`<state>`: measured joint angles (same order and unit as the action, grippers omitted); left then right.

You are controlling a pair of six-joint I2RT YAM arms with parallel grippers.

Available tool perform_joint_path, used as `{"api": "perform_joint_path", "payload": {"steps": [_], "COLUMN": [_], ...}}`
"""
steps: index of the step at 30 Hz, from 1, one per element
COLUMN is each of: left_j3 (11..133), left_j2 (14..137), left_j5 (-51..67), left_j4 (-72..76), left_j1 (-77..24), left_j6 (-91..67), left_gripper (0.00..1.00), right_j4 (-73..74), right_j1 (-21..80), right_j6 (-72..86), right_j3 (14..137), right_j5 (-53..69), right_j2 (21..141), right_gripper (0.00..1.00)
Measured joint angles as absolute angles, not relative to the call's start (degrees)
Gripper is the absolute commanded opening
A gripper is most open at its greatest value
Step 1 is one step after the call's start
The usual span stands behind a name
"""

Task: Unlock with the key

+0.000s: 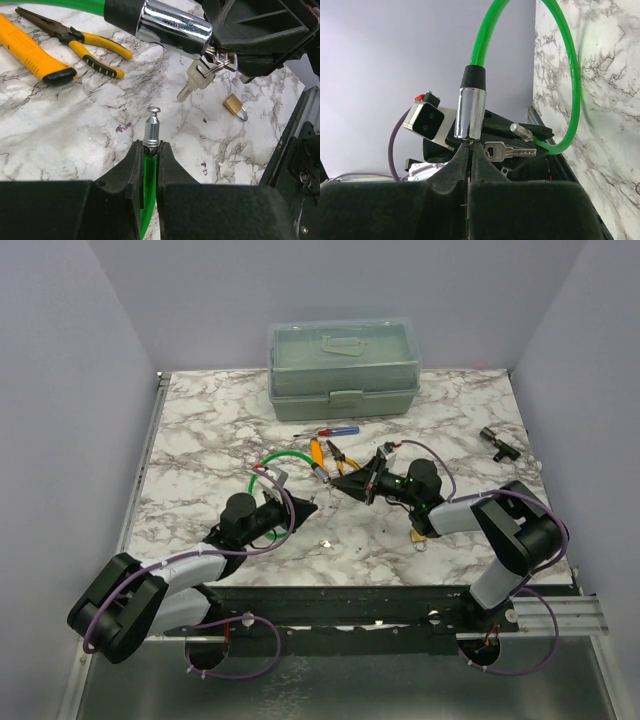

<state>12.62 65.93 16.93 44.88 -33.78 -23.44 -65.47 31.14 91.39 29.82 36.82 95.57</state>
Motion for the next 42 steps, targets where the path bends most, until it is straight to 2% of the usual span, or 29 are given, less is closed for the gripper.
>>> {"api": "perform_joint_path", "payload": {"steps": [14, 18, 29, 42], "left_j3": [12.6, 12.6, 12.8, 16.9], "left_j2": [58.7, 57.4, 62.6, 72.7], "left_j5": [11.1, 8.4, 2.3, -1.1], "left_j4": [33.7, 29.9, 23.1, 20.8], "left_j1": [-34.0, -34.0, -34.0, -34.2], "left_j6": [-26.5, -28.6, -36.3, -40.7], "left_gripper": [0.00, 0.06, 0.07, 0.26], "right_j4": [-63.9, -64.7, -67.9, -70.9], "right_j1": [31.1, 31.1, 31.1, 31.1], "right_j6": [89.4, 89.1, 88.3, 86.7], "right_j3": [29.1, 28.4, 29.3, 36.5], "right_j5": [35.8, 35.5, 35.4, 35.4], "right_j2": [96.0, 98.5, 107.7, 121.5], "right_gripper": [0.01, 0.01, 0.01, 0.01]}}
